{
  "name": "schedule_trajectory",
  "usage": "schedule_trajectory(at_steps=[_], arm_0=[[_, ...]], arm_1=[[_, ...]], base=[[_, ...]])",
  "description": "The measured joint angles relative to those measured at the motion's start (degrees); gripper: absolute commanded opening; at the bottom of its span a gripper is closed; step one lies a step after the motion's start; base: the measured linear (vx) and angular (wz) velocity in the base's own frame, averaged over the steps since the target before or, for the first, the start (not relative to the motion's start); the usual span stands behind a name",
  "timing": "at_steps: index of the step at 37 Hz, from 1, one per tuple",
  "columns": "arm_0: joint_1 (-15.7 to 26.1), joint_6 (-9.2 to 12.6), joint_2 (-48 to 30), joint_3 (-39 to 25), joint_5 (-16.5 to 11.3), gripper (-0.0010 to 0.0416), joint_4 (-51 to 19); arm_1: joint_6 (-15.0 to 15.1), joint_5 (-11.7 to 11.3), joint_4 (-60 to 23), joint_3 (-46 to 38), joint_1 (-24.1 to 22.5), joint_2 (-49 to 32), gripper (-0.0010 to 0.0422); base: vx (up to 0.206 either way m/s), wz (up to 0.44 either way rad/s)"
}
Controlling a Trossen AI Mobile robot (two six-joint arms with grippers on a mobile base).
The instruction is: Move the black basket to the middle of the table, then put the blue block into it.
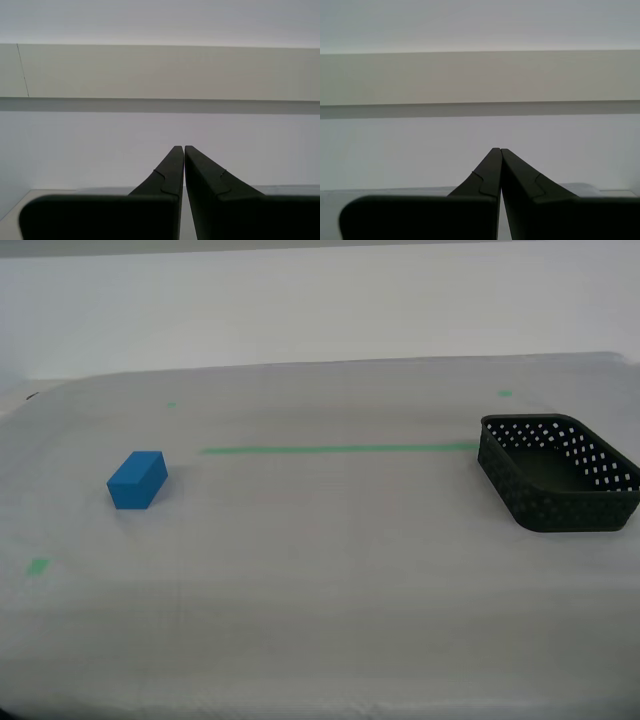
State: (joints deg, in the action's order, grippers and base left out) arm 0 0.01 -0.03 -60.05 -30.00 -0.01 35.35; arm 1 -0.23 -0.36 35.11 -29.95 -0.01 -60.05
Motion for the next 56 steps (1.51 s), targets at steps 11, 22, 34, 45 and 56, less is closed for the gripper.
schedule_trajectory(at_steps=[11, 22, 34, 45, 56], arm_0=[[0.0, 0.0, 0.0, 0.0, 0.0, 0.0, 0.0], [0.1, 0.0, 0.0, 0.0, 0.0, 0.0, 0.0], [0.0, 0.0, 0.0, 0.0, 0.0, 0.0, 0.0], [0.0, 0.0, 0.0, 0.0, 0.0, 0.0, 0.0], [0.1, 0.1, 0.0, 0.0, 0.0, 0.0, -0.3]], arm_1=[[0.0, 0.0, -0.2, 0.0, 0.0, 0.0, 0.0], [0.0, 0.0, -0.2, 0.0, 0.0, 0.0, 0.0], [0.0, 0.0, -0.2, 0.0, 0.0, 0.0, 0.0], [0.0, 0.0, -0.2, 0.0, 0.0, 0.0, 0.0], [0.0, 0.0, -0.2, 0.0, 0.0, 0.0, 0.0]], base=[[0.0, 0.0], [0.0, 0.0], [0.0, 0.0], [0.0, 0.0], [0.0, 0.0]])
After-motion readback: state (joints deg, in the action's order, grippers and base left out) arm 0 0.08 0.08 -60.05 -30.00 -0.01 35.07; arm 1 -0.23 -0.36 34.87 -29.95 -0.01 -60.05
